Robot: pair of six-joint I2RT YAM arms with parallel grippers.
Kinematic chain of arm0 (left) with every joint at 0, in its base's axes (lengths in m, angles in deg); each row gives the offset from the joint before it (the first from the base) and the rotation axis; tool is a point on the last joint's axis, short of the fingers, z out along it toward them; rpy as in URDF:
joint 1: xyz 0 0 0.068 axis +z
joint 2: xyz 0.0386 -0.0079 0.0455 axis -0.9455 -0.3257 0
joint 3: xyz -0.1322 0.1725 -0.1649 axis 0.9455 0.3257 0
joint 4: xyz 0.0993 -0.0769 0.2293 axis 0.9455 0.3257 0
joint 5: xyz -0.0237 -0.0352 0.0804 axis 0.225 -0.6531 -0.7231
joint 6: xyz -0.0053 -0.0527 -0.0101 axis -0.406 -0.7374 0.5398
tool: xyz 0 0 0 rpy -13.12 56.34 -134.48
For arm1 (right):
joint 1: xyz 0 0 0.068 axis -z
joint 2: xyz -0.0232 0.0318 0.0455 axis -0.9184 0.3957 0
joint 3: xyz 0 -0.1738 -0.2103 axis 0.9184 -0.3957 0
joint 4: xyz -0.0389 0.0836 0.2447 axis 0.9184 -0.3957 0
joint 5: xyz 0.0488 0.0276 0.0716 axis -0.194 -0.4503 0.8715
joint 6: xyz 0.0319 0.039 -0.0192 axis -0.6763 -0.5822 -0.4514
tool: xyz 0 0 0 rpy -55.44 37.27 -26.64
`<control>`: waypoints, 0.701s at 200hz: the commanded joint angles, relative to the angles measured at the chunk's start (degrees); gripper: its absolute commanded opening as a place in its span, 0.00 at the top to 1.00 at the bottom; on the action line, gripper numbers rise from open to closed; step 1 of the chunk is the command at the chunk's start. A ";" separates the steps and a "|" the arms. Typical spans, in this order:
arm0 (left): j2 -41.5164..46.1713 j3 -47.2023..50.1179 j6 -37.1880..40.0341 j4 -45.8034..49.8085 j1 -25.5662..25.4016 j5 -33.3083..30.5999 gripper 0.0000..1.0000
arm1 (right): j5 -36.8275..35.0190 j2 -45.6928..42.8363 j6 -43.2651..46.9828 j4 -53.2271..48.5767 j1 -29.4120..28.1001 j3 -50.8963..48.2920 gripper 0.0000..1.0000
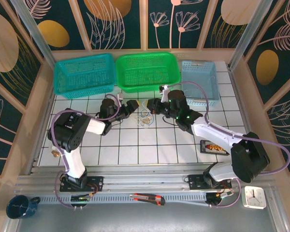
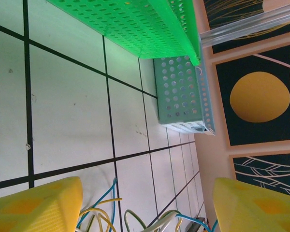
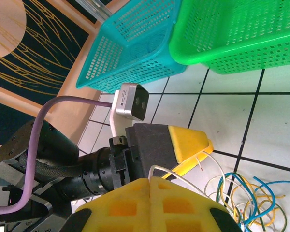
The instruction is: Untangle the cables
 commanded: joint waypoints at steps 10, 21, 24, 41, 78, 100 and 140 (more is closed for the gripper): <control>-1.54 -1.43 0.21 -3.17 -0.77 1.43 0.35 | 0.94 -1.49 -0.94 2.49 0.70 -0.65 1.00; -1.84 -1.43 0.15 -3.44 -0.95 1.44 0.39 | 0.97 -1.46 -0.89 2.50 0.68 -0.78 1.00; -1.90 -1.43 0.14 -3.51 -0.93 1.49 0.40 | 1.02 -1.46 -0.90 2.58 0.70 -0.72 1.00; -2.15 -1.40 0.05 -3.85 -1.12 1.46 0.49 | 1.10 -1.46 -1.03 2.63 0.77 -0.80 1.00; -1.97 -1.36 0.08 -4.17 -1.13 1.67 0.81 | 0.70 -1.87 -1.12 2.94 1.14 -1.84 1.00; 0.17 -1.92 1.49 -1.69 -1.12 1.38 1.00 | 0.12 -2.58 -1.42 3.13 1.77 -3.31 1.00; 7.77 -5.36 6.98 7.85 -1.09 -0.06 1.00 | -1.14 -3.44 -2.07 3.80 2.67 -8.18 1.00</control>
